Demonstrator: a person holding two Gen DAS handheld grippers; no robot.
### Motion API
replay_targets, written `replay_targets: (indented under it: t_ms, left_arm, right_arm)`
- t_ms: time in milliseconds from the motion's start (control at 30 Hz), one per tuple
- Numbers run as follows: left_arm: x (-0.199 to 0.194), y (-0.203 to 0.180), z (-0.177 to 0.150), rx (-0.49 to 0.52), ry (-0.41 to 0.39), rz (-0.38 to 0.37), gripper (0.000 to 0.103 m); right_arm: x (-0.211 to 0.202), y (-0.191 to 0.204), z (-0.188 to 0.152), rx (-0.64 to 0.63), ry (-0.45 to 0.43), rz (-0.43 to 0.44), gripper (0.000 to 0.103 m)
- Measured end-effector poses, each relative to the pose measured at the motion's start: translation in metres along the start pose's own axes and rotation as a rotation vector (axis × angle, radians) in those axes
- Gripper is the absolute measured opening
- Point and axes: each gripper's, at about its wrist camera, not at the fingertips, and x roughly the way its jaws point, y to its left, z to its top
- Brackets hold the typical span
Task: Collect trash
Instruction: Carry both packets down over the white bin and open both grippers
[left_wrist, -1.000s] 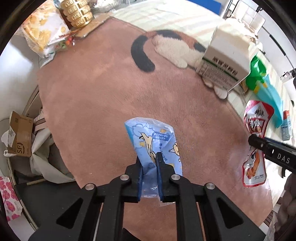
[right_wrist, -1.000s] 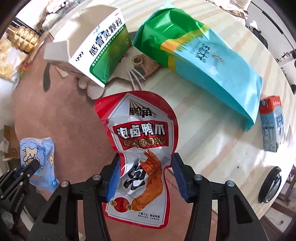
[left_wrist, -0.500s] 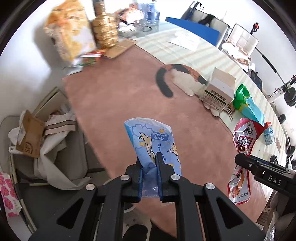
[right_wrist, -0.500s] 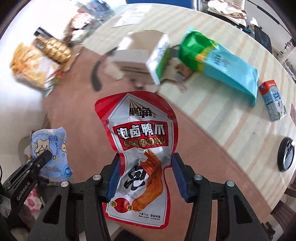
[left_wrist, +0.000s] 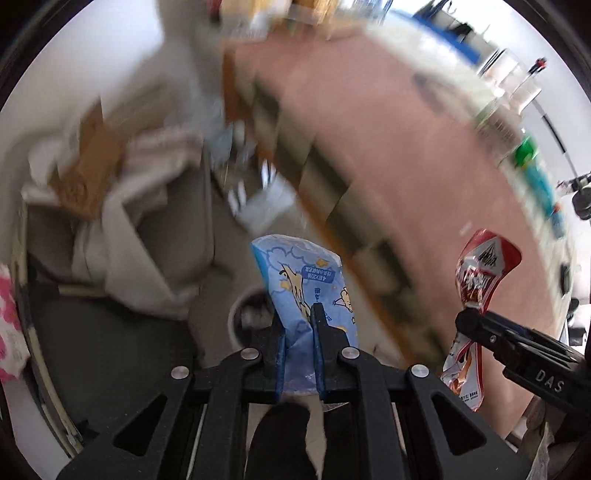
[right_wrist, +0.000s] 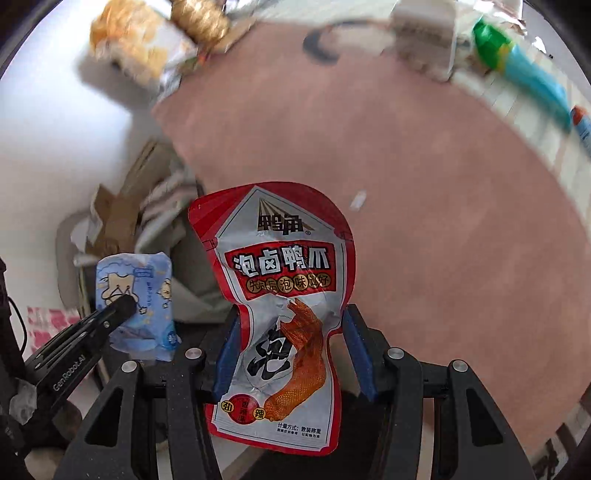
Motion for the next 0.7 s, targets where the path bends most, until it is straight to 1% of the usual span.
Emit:
replay_targets:
  t_ms: [133, 167, 200, 233, 267, 367, 400, 433, 467, 500, 533, 567, 600, 667, 700]
  left_arm:
    - [0.072, 0.043, -0.024, -0.074, 0.115, -0.013, 0.01]
    - [0.091, 0.053, -0.029, -0.096, 0.135, -0.016, 0.01]
    - [0.113, 0.062, -0.034, -0.114, 0.164, -0.021, 0.01]
    - [0.127, 0.071, -0.039, -0.133, 0.181, -0.032, 0.01]
    - [0.15, 0.08, -0.043, -0.155, 0.206, -0.052, 0.01]
    - [0.211, 0.103, -0.055, -0.207, 0.271, -0.11, 0.011]
    - [0.228, 0.109, -0.058, -0.223, 0.285, -0.129, 0.011]
    - [0.247, 0.117, -0.062, -0.239, 0.295, -0.139, 0.016]
    - [0.264, 0.123, -0.066, -0.25, 0.302, -0.139, 0.022]
    - [0.279, 0.129, -0.069, -0.261, 0.306, -0.144, 0.043]
    - [0.295, 0.137, -0.072, -0.28, 0.304, -0.149, 0.07]
    - [0.307, 0.143, -0.076, -0.294, 0.302, -0.148, 0.081]
    - [0.319, 0.149, -0.079, -0.309, 0.297, -0.146, 0.089]
    - [0.34, 0.158, -0.087, -0.319, 0.305, -0.13, 0.091]
    - [0.348, 0.161, -0.088, -0.319, 0.314, -0.116, 0.096]
  right_arm:
    - [0.075, 0.017, -0.038, -0.015, 0.09, -0.048, 0.055]
    - [0.089, 0.019, -0.043, -0.021, 0.106, -0.055, 0.055]
    - [0.112, 0.021, -0.051, -0.031, 0.131, -0.067, 0.055]
    - [0.133, 0.022, -0.056, -0.037, 0.148, -0.076, 0.055]
    - [0.15, 0.021, -0.059, -0.041, 0.159, -0.082, 0.055]
    - [0.217, 0.015, -0.071, -0.043, 0.211, -0.093, 0.055]
    - [0.234, 0.013, -0.072, -0.04, 0.224, -0.091, 0.05]
    - [0.261, 0.01, -0.077, -0.04, 0.247, -0.076, 0.035]
    - [0.28, 0.008, -0.08, -0.044, 0.261, -0.078, 0.035]
    - [0.301, 0.005, -0.083, -0.039, 0.262, -0.08, 0.035]
    - [0.32, 0.002, -0.085, -0.04, 0.265, -0.077, 0.035]
    - [0.333, 0.001, -0.086, -0.046, 0.274, -0.068, 0.035]
    - [0.359, -0.002, -0.089, -0.051, 0.295, -0.055, 0.035]
    - [0.389, -0.006, -0.093, -0.061, 0.321, -0.042, 0.036]
    - [0.398, -0.007, -0.093, -0.073, 0.327, -0.057, 0.041]
